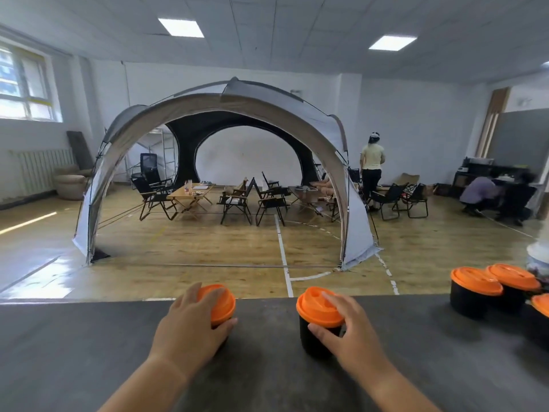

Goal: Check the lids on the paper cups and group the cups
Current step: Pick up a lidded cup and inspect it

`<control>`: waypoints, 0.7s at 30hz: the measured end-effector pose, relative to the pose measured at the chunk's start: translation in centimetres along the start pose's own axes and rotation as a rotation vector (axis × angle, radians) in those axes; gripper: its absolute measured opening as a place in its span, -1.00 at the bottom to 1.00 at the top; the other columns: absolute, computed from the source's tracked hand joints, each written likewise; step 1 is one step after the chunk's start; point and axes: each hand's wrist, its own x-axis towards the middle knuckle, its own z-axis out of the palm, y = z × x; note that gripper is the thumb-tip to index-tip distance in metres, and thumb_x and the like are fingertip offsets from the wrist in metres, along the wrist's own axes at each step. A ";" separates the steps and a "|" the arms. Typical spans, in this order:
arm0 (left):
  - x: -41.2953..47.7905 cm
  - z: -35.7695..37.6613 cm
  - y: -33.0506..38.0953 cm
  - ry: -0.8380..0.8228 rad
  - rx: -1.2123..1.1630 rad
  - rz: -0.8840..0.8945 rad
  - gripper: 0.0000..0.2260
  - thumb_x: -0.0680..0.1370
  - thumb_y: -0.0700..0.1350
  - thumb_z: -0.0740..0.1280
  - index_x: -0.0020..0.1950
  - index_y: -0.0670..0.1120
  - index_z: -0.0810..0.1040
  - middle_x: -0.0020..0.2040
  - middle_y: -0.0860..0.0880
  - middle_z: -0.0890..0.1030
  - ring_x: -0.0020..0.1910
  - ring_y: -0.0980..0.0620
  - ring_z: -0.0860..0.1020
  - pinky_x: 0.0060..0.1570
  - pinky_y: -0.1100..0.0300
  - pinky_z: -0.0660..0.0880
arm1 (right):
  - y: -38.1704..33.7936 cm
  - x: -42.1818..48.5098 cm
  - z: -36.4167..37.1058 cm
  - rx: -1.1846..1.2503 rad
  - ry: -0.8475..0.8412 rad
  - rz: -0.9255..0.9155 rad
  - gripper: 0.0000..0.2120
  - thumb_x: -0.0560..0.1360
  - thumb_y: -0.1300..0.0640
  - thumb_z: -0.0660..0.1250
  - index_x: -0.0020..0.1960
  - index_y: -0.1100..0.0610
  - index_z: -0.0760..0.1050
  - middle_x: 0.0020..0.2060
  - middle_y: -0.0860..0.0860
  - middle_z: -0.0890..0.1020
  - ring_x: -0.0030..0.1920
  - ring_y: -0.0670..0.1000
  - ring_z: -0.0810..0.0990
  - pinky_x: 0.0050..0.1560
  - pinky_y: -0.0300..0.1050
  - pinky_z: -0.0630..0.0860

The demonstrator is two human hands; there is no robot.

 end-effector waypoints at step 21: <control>-0.6 9.1 11.7 -0.124 -0.916 0.006 -0.40 0.46 0.24 0.35 0.41 0.18 0.18 0.24 0.23 0.25 0.25 0.20 0.32 0.33 0.21 0.29 | -1.5 0.2 -1.4 0.451 0.077 0.396 -0.48 0.50 -0.35 0.02 0.31 -0.12 0.40 0.22 -0.09 0.55 0.28 -0.02 0.49 0.37 0.15 0.40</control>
